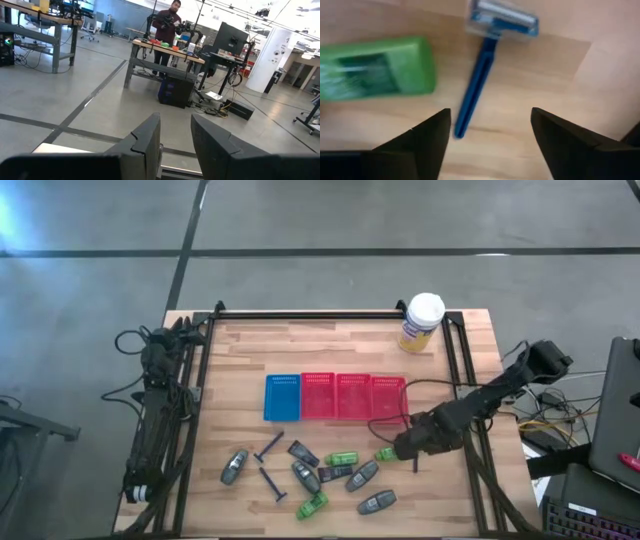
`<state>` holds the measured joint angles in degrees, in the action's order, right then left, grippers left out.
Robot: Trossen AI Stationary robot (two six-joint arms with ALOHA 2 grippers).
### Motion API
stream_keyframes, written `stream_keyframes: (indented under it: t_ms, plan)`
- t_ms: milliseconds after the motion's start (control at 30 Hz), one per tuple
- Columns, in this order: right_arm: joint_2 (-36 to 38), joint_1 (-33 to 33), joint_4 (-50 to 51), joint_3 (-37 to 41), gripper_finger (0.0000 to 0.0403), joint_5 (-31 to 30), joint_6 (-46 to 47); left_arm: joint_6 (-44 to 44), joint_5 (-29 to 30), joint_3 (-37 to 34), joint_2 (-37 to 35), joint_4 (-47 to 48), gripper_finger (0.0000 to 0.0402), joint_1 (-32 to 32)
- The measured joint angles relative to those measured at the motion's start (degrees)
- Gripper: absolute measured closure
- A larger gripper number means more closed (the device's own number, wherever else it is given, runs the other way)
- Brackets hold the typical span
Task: Pick & Place Travel size toiletries
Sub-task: Put the blue razor into the right red bin
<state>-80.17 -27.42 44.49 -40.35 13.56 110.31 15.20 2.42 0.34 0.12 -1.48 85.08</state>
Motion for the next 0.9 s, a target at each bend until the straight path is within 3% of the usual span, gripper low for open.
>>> stream_keyframes:
  t_ms: [300, 567, 900]
  plan:
    - [-2.67, 0.04, -9.59, 3.98, 0.0235, -0.99, 1.78, 0.0, 0.0, 0.0, 0.02, 0.01, 0.0287, 0.0]
    - [-2.7, -0.07, -8.87, 4.62, 0.0272, -1.13, 1.81, 0.0, 0.02, 0.0, 0.02, 0.02, 0.0287, -0.02]
    - [-2.42, -0.11, -7.85, 4.8, 0.0382, -1.1, -5.08, 0.0, 0.01, 0.0, 0.02, 0.02, 0.0287, -0.02]
